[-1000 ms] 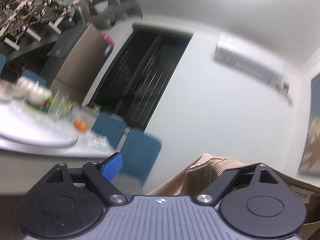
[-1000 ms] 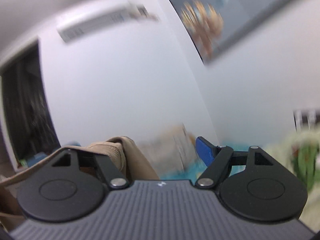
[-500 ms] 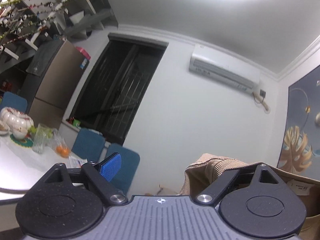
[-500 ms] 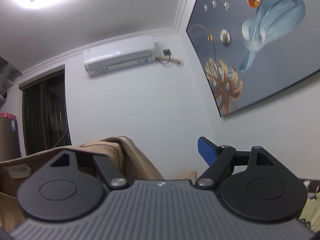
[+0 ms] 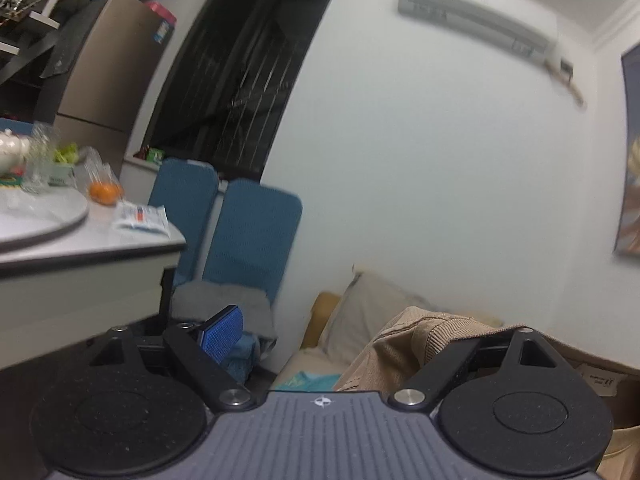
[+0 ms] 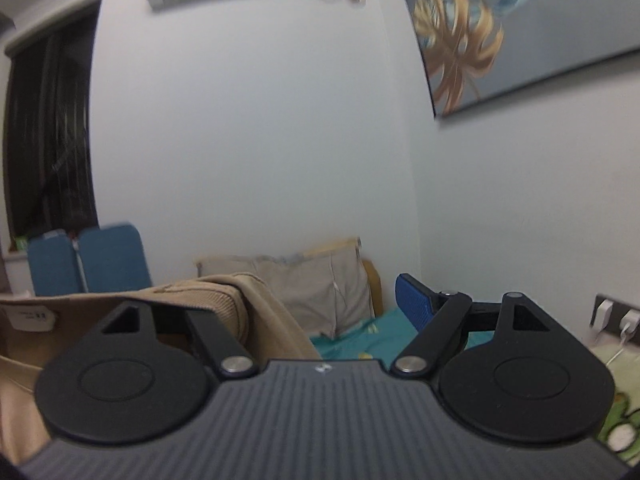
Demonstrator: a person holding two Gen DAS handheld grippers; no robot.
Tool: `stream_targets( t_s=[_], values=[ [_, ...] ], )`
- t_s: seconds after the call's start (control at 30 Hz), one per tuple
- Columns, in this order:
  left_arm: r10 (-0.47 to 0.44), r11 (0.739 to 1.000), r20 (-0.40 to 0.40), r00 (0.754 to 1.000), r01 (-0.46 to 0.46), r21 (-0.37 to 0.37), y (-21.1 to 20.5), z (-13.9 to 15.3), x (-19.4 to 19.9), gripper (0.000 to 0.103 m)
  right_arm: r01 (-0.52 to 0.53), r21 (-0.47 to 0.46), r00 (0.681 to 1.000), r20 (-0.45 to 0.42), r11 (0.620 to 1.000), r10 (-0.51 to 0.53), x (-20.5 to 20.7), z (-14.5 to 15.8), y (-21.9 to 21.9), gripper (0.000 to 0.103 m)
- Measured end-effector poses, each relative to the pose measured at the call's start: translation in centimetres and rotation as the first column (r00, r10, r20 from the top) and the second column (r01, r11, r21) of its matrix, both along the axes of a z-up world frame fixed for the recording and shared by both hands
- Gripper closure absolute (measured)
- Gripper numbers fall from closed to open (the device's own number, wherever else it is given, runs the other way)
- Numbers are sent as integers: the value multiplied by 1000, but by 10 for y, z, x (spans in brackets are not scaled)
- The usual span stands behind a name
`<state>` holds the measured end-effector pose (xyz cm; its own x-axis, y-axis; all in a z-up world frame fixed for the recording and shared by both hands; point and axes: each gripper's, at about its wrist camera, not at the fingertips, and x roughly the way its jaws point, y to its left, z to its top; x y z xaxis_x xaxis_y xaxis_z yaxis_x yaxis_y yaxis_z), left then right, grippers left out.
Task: Fold clothes
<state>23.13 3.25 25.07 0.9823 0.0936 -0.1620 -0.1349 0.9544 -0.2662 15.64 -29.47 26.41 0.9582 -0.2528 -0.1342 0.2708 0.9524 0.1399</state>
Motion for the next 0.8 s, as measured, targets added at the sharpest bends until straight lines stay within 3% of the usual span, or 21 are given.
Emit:
stream_targets(
  t_s=[0.17, 0.23, 0.47, 0.57, 0.63, 0.67, 0.8],
  values=[
    [4, 997, -88, 996, 3, 78, -22, -112, 122, 14, 13, -8, 996, -88, 1000, -14, 120, -100, -16, 24],
    [-5, 995, -149, 989, 19, 94, -13, -165, 164, 14, 15, -15, 991, -130, 1000, -16, 166, -145, -22, 25],
    [-53, 990, -387, 920, 100, 101, -14, -324, 277, 16, 7, -4, 936, -353, 1000, -8, 282, -304, -39, 26],
    [-101, 977, -492, 865, 180, 116, -21, -366, 307, 19, -44, -2, 887, -460, 999, 38, 312, -347, -38, 26],
    [-121, 952, -576, 809, 258, 162, -33, -381, 326, 19, -96, 11, 842, -532, 995, 87, 331, -366, -34, 20],
    [-112, 935, -614, 781, 292, 200, -41, -386, 332, 18, -124, 20, 822, -558, 992, 114, 339, -371, -32, 14],
    [-119, 880, -723, 680, 410, 241, -66, -394, 341, 13, -290, 149, 708, -632, 945, 317, 353, -373, -13, 13]
  ],
)
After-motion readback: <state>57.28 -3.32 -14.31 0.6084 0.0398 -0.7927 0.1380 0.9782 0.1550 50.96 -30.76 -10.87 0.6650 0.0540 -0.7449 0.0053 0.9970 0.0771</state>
